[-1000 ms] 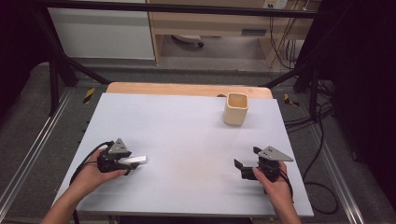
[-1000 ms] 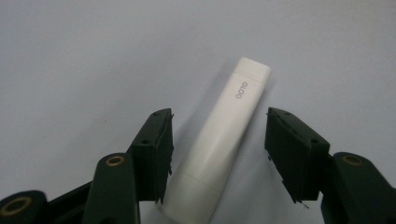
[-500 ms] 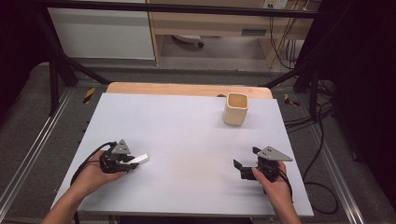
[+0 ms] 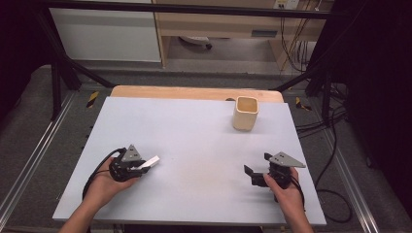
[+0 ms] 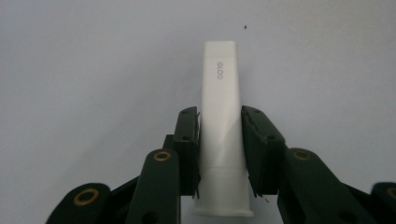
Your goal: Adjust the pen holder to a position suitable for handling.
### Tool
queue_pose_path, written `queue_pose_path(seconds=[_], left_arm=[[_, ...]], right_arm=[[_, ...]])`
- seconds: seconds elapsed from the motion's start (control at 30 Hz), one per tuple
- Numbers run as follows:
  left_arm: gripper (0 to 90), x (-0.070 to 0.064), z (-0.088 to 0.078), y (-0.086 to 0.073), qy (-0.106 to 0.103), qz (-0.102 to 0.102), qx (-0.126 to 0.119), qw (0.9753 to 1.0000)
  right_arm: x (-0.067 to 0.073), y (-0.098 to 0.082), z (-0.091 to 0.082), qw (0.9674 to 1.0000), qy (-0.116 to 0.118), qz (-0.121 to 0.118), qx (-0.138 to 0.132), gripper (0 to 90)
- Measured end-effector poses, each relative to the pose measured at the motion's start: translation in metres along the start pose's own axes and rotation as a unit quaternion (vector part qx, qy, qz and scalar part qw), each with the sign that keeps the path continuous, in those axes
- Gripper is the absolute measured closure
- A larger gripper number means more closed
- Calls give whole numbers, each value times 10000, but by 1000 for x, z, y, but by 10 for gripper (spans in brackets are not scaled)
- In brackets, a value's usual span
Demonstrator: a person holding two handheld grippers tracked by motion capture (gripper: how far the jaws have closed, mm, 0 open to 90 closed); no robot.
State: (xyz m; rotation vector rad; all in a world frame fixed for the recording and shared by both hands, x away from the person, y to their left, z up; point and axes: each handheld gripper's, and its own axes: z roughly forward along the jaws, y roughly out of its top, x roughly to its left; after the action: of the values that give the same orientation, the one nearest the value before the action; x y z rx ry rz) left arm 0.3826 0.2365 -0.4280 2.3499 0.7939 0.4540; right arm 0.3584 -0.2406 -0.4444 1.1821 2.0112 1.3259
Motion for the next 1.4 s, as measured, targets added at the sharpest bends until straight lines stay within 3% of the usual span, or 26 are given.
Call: queue_pose_path(seconds=[0.23,0.5,0.6,0.73,0.77,0.8,0.83,1.0,1.07,1.13,1.3,1.4], left_arm=[[687,-16,8,22,-32,-27,-361,9993],[687,-35,22,43,-129,-36,-769,9969],[687,-40,22,47,-149,-79,-1034,9945],[687,-47,18,50,-209,-228,-1421,9894],[687,-47,18,50,-209,-228,-1421,9894],[687,-50,17,51,-232,-254,-1565,9871],[687,-52,17,51,-208,-221,-1595,9867],[688,-56,12,53,-112,-227,-1840,9826],[687,-57,12,52,-20,-237,-1890,9817],[688,-56,12,52,7,-263,-1950,9804],[688,-57,16,50,70,-301,-1930,9807],[688,-57,15,50,75,-349,-2024,9787]], right_arm=[[2,1,4,10000,84,-2,-11,51],[6,2,3,9998,182,-3,-49,49],[7,2,2,9998,177,1,-29,47],[10,3,1,9999,151,-67,-33,46],[12,4,1,9998,169,-89,-23,45],[14,6,1,9997,192,-149,-25,45],[15,6,0,9997,191,-167,-8,45],[24,7,-2,9995,315,33,90,45],[28,11,-1,9988,397,295,27,53],[34,19,3,9986,277,440,26,54],[48,43,21,9986,349,389,23,50],[56,54,33,9974,508,518,-51,44]])
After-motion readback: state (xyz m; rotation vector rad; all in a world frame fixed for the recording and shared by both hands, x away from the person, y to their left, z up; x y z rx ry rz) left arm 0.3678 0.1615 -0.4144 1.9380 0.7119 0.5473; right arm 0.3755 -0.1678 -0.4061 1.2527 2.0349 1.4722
